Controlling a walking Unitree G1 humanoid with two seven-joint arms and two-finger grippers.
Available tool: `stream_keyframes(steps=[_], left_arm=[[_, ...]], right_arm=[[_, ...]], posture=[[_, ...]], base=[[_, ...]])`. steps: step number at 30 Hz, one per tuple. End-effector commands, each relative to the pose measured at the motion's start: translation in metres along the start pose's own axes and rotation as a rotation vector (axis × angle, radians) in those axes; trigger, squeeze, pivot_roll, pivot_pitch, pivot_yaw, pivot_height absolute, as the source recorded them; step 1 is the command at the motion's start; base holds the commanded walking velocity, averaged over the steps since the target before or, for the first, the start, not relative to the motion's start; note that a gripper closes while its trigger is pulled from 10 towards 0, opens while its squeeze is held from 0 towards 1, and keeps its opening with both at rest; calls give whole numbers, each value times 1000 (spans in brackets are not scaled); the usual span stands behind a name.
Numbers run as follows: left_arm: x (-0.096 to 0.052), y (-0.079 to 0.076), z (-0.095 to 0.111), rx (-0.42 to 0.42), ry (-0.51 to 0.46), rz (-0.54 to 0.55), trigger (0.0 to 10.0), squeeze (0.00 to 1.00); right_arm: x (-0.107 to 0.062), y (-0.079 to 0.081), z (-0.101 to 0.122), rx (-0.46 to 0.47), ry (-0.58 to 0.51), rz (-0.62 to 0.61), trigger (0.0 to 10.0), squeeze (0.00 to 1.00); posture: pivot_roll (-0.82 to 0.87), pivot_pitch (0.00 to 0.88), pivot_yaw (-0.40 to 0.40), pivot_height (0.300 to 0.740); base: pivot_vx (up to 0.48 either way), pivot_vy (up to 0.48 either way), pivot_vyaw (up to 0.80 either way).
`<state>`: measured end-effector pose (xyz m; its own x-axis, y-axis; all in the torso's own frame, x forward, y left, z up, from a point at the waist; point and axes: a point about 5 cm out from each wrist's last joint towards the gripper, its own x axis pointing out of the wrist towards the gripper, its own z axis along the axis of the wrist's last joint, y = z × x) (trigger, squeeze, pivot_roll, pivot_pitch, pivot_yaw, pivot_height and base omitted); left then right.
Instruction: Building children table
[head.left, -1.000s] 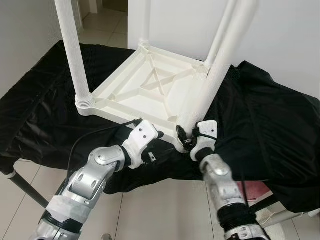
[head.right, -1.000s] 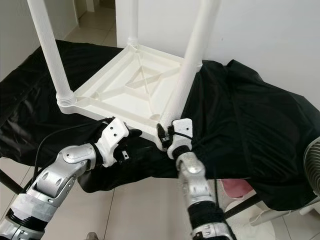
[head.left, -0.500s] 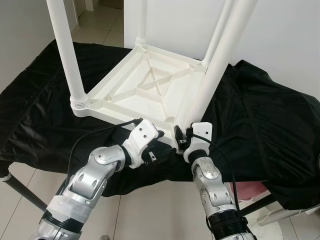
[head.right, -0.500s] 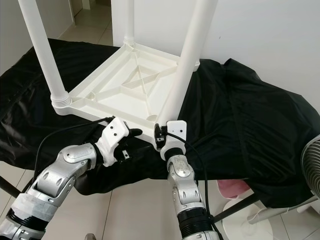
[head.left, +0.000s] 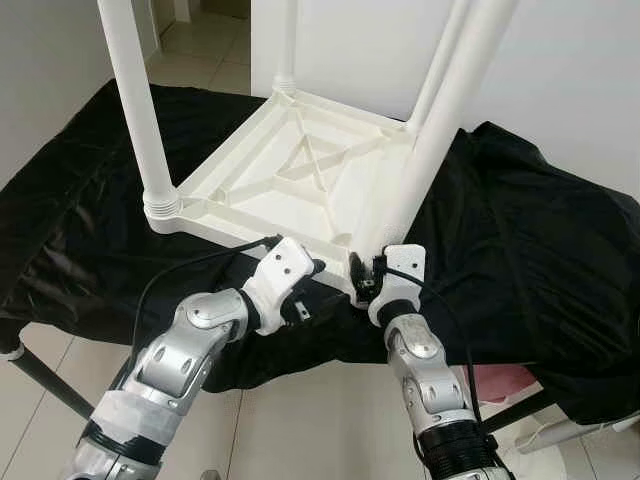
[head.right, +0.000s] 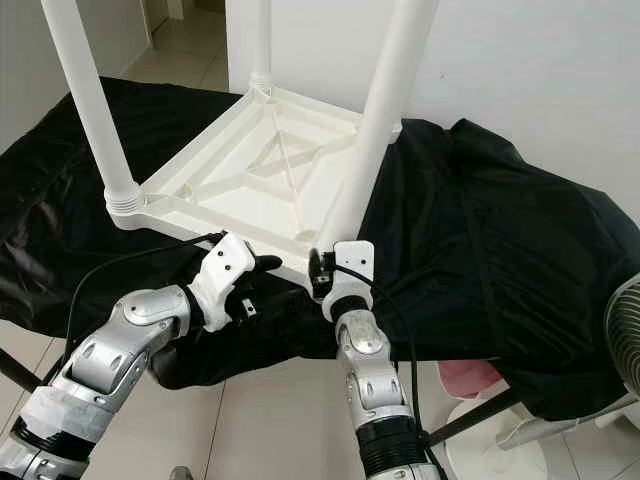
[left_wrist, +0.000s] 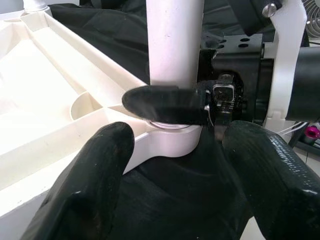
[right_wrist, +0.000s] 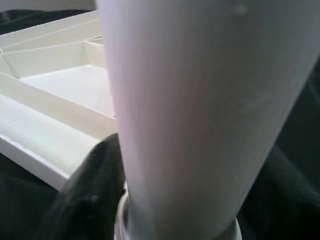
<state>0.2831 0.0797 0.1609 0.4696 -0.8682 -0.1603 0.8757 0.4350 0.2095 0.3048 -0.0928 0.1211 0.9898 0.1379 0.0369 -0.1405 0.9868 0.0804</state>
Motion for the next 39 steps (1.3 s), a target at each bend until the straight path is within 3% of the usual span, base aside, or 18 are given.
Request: stream_keyframes(steps=[1, 6, 13, 14, 15, 18, 20, 22, 24, 29, 32, 35, 39], left_arm=[[1, -1, 0, 13, 2, -4, 10000, 0], [2, -2, 0, 13, 1, -8, 10000, 0], [3, -3, 0, 15, 2, -12, 10000, 0], [4, -4, -1, 16, 3, -12, 10000, 0], [4, -4, -1, 16, 3, -12, 10000, 0], [4, -3, -3, 17, 5, -12, 10000, 0], [4, -3, -3, 17, 5, -12, 10000, 0], [6, -1, -4, 16, 6, -17, 10000, 0], [6, -1, -4, 16, 6, -17, 10000, 0], [11, -1, -4, 20, 5, -42, 10000, 0], [11, -1, -4, 20, 5, -42, 10000, 0], [12, 4, -2, 35, 5, -48, 10000, 0], [11, 6, -1, 43, 6, -50, 10000, 0]], right_arm=[[-7, 2, -11, 26, 43, 8, 10000, 1000], [-7, -1, -9, 18, 28, 37, 10000, 1000], [-6, -19, -2, -16, -25, 81, 10000, 1000], [-7, -24, -3, -5, -20, 104, 10000, 0], [-7, -24, -3, -5, -20, 104, 10000, 0], [-12, -44, -4, -43, -29, 195, 10000, 0], [-12, -44, -4, -43, -29, 195, 10000, 0], [-10, -52, -2, -59, -33, 270, 10000, 0], [-10, -52, -2, -59, -33, 270, 10000, 0], [-4, -55, 3, -92, -28, 438, 10000, 0], [-4, -55, 3, -92, -28, 438, 10000, 0], [8, -56, 5, -126, 1, 544, 10000, 0], [15, -55, 5, -147, 13, 572, 10000, 0]], posture=[[70, 30, -111, 740], [67, 25, -110, 740], [60, 22, -112, 740], [57, 21, -114, 740], [57, 21, -114, 740], [41, 6, -111, 740], [41, 6, -111, 740], [23, 0, -97, 740], [23, 0, -97, 740], [0, 0, -69, 740], [0, 0, -69, 740], [-5, 0, -64, 740], [-7, 0, -64, 740]], base=[[0, 0, 0], [0, 0, 0], [0, 0, 0], [0, 0, 0], [0, 0, 0], [0, 0, 0], [0, 0, 0], [0, 0, 0], [0, 0, 0], [0, 0, 0], [0, 0, 0], [0, 0, 0], [0, 0, 0]])
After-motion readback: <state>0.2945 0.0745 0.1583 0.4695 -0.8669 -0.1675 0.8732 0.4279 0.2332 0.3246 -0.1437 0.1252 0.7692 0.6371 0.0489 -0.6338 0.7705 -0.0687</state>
